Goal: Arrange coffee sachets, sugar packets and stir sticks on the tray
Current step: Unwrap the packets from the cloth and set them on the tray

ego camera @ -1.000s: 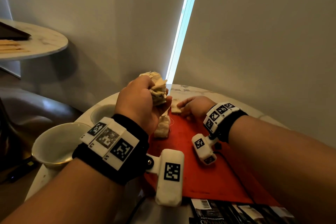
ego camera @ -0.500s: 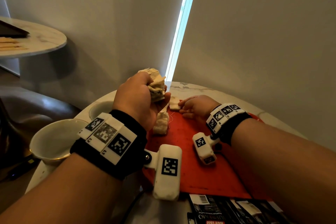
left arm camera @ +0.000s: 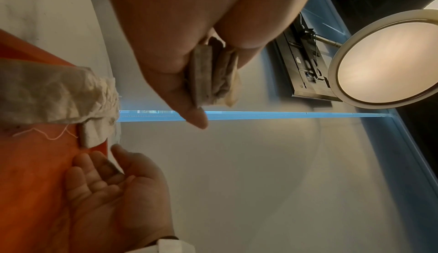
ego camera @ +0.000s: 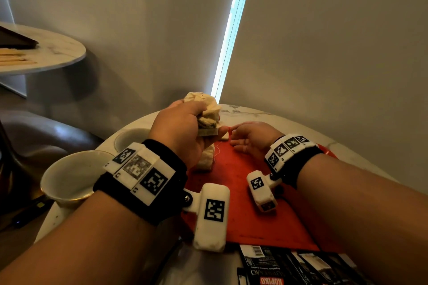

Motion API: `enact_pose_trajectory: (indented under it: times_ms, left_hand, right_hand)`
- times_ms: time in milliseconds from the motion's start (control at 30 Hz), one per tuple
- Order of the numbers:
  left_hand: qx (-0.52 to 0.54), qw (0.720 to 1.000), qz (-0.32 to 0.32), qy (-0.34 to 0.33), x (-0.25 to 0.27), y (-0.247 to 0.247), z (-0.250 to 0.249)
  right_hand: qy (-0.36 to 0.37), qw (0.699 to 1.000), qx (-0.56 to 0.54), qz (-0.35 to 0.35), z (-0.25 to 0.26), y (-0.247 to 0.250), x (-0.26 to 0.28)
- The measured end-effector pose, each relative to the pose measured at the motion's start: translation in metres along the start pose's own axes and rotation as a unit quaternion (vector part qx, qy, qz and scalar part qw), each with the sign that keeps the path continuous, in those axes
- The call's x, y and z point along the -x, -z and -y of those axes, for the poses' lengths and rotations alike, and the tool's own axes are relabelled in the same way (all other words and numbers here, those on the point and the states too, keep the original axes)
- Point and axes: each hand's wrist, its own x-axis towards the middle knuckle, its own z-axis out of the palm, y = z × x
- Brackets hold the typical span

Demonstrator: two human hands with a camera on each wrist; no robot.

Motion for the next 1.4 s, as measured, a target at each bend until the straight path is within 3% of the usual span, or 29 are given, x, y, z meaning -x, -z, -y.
enact_pose_trajectory:
  times_ms: [200,467,800,1133,1400]
  left_hand:
    - [-0.046,0.999,0.024,0.017,0.005,0.0,0.002]
    - [-0.069,0.995,0.065,0.001,0.011,-0.002,0.01]
    - [-0.058,0.996,0.073,-0.004,0.009,0.0,0.01]
    - [-0.096,0.992,0.081,0.0,0.006,0.002,0.01]
    - [-0.044,0.999,0.011,0.006,0.002,0.001,0.005]
  right_hand:
    - [0.077,0.996,0.017,-0.028,0.018,0.013,0.024]
    - [0.143,0.979,0.009,0.146,0.053,0.002,0.091]
    - [0.166,0.982,-0.037,0.084,0.049,0.002,0.099]
    - [0.155,0.982,-0.042,0.095,0.046,0.0,0.098]
    - [0.115,0.991,-0.043,0.05,0.045,0.015,0.085]
